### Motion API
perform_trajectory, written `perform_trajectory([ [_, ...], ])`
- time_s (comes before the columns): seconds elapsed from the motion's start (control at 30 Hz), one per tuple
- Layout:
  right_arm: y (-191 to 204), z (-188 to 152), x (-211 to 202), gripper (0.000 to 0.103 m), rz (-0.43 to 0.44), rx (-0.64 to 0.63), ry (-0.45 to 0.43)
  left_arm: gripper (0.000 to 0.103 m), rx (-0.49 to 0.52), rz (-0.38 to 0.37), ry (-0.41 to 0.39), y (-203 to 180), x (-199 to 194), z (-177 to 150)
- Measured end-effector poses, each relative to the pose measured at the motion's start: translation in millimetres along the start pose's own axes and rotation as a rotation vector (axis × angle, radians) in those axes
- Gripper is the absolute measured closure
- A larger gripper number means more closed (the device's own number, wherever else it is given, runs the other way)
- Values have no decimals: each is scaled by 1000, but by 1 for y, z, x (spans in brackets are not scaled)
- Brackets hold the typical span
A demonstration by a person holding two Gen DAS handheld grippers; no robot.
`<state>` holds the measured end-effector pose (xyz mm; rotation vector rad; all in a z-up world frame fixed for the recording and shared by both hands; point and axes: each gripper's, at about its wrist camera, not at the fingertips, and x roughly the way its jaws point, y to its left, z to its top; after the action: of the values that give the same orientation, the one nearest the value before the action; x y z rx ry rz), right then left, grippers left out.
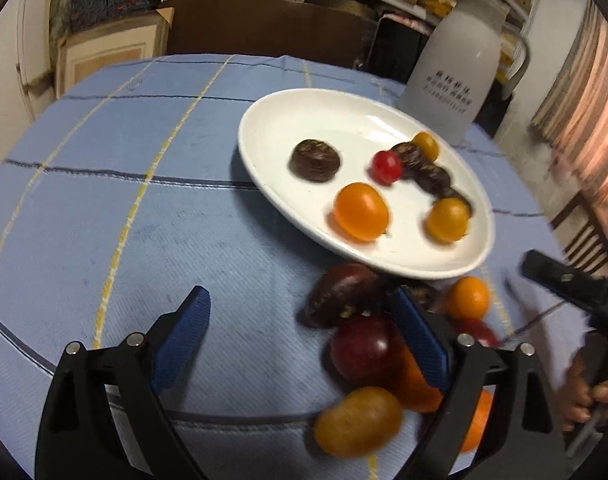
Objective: Organize fruits
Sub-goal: 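Grasp a dark brown fruit with the left gripper while the right grasps an orange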
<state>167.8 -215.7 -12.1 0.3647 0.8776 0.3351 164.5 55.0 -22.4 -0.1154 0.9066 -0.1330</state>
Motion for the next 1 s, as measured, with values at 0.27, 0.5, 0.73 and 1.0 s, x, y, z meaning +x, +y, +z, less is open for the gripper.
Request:
perform_trajectory([
  [0.27, -2, 0, -1, 22, 5, 6, 0, 9, -160, 78, 20, 57, -9, -4],
  [0.5, 5, -1, -2, 22, 19, -23, -1, 9, -194, -26, -13, 56, -17, -4],
  [0.73, 5, 0, 0, 22, 16, -28, 5, 9, -20, 53, 9, 9, 2, 4],
  [1.0, 5, 1, 3, 22, 19, -30, 18, 7, 20, 108, 46, 0, 21, 12],
])
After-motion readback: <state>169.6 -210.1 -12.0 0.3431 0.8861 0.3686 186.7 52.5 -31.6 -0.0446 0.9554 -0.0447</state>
